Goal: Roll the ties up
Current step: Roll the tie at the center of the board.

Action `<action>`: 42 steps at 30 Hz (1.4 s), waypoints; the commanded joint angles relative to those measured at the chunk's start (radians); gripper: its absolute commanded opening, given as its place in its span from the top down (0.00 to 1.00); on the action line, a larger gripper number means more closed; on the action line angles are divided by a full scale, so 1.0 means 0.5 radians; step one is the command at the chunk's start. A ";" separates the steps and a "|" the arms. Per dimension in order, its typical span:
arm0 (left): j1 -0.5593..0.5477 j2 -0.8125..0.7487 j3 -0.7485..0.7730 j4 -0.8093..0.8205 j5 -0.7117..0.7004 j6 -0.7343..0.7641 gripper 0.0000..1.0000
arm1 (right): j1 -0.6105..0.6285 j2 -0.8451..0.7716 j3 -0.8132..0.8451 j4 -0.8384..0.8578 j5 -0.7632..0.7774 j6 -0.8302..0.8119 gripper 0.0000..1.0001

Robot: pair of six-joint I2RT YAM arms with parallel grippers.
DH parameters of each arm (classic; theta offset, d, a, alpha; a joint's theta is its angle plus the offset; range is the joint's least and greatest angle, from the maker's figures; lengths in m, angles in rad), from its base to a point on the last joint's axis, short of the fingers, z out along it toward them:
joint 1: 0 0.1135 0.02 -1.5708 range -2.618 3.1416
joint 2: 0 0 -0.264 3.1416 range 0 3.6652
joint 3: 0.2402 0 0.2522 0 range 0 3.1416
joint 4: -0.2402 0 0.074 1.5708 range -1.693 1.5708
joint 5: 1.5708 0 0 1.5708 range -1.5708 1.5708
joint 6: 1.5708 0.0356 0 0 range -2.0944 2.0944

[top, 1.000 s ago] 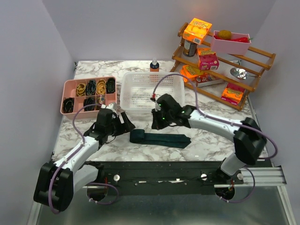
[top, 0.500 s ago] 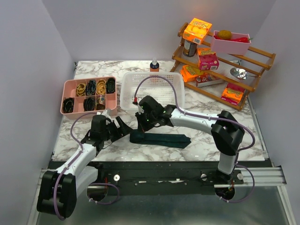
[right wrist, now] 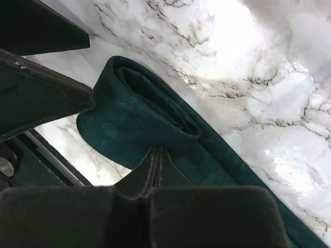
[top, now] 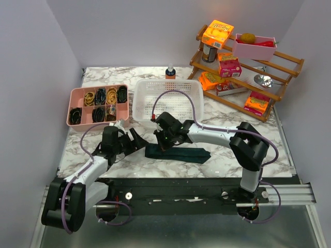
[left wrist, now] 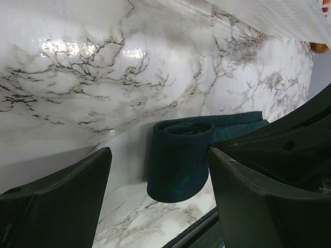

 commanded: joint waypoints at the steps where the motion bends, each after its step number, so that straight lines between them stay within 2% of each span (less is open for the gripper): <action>1: -0.052 0.080 -0.057 0.187 0.069 0.027 0.16 | 0.006 0.062 -0.037 -0.015 0.078 0.002 0.99; 9: -0.160 0.307 -0.097 0.519 0.130 0.021 0.21 | 0.009 0.075 -0.043 -0.018 0.121 0.027 0.99; 19: -0.175 0.614 -0.272 1.147 0.259 -0.087 0.33 | 0.003 0.084 -0.108 0.007 0.136 0.051 0.99; 24: -0.175 0.651 -0.291 1.243 0.290 -0.114 0.39 | 0.003 0.093 -0.132 0.022 0.118 0.054 0.99; 26: -0.178 0.636 -0.287 1.231 0.296 -0.102 0.38 | 0.003 0.096 -0.132 0.025 0.115 0.060 0.99; 30: -0.178 0.583 -0.278 1.075 0.271 -0.032 0.27 | 0.003 0.105 -0.126 0.034 0.096 0.073 0.99; 32: -0.178 0.589 -0.278 1.065 0.277 -0.038 0.27 | 0.003 0.105 -0.129 0.040 0.093 0.073 0.99; 35: -0.178 0.641 -0.257 1.053 0.268 -0.044 0.34 | 0.003 0.111 -0.126 0.040 0.087 0.073 0.99; 38: -0.181 0.718 -0.238 1.083 0.293 -0.059 0.44 | 0.000 0.114 -0.132 0.040 0.093 0.079 0.99; 39: -0.181 0.737 -0.235 1.084 0.290 -0.062 0.51 | 0.000 0.114 -0.132 0.040 0.093 0.079 0.99; 42: -0.184 0.722 -0.229 1.090 0.278 -0.071 0.57 | 0.000 0.111 -0.135 0.040 0.093 0.076 0.99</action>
